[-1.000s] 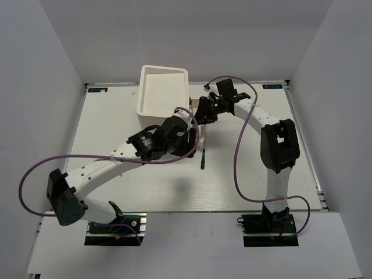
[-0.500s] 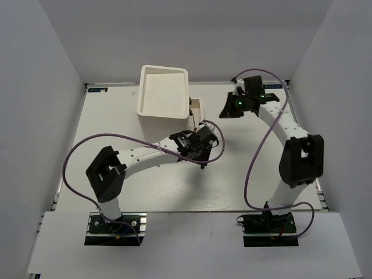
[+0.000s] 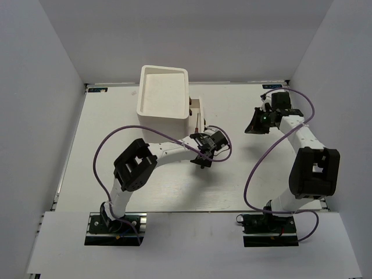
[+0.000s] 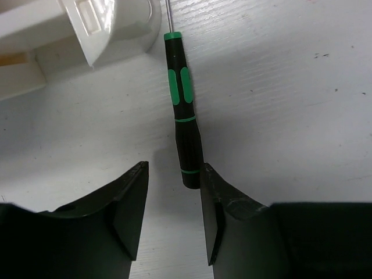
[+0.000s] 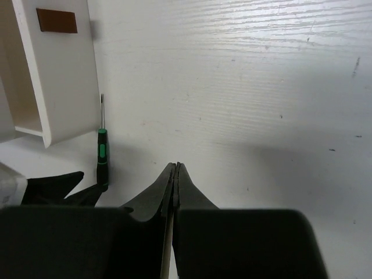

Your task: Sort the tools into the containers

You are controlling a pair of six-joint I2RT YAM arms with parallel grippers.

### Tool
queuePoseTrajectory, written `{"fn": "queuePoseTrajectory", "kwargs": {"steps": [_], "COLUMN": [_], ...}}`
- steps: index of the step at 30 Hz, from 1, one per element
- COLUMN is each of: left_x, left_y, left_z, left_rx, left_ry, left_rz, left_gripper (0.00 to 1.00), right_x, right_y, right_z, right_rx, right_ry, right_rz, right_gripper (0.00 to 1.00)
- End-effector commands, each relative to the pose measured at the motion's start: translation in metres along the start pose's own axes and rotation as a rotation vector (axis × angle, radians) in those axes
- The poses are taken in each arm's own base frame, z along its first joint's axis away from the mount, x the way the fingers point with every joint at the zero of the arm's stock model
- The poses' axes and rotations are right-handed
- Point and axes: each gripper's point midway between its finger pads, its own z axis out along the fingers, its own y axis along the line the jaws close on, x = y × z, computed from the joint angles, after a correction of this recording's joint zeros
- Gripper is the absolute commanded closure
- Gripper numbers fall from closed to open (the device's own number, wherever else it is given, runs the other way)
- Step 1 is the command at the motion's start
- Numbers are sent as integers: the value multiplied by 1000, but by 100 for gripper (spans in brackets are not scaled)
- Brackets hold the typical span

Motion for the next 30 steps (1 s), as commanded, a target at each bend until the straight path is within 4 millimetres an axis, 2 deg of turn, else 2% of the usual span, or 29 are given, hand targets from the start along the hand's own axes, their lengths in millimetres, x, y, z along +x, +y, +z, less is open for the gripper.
{"fn": "queuePoseTrajectory", "kwargs": {"steps": [1,4,8,11,15,16,17,19,21,22,24,25,27,28,29,30], "left_x": [-6,-3,-3,-1,2,-5,-17,-44,-62,-79,-93,-108,-115,-114,-114,-121], "left_y": [0,-4,-7,-6,-13,-15,-26,-35,-40,-39,-38,-38,-19,-7,-2,7], "left_z": [-3,10,14,17,16,9,-2,-32,-54,-72,-88,-101,-97,-94,-92,-88], "left_rx": [-21,-31,-33,-38,-13,-3,35,68,82,76,80,79,10,-36,-65,-107], "left_ry": [-22,-10,-8,-1,4,-8,-37,-97,-140,-174,-206,-245,-237,-219,-221,-232], "left_rz": [-22,-15,-14,-11,4,9,1,-5,-3,-6,-6,-22,-32,-27,-21,-31], "left_gripper": [49,54,55,64,86,88,90,93,100,100,100,100,100,100,100,100], "right_x": [-13,-11,-12,-9,-6,-5,-6,-6,-7,-7,-8,-8,-10,-9,-10,-11], "right_y": [5,5,5,4,5,5,5,7,6,6,5,5,5,5,6,6], "right_z": [-20,-23,-26,-27,-28,-28,-29,-31,-32,-32,-32,-32,-32,-31,-32,-32], "right_rx": [-50,-63,-73,-79,-89,-95,-97,-105,-101,-101,-101,-101,-104,-103,-105,-106], "right_ry": [-70,-71,-81,-75,-73,-73,-76,-81,-89,-87,-91,-89,-93,-86,-91,-93], "right_rz": [-2,13,18,23,34,36,31,14,7,9,10,11,12,15,14,17], "right_gripper": [100,100,100,100,100,100,100,100,100,100,100,100,100,100,100,100]}}
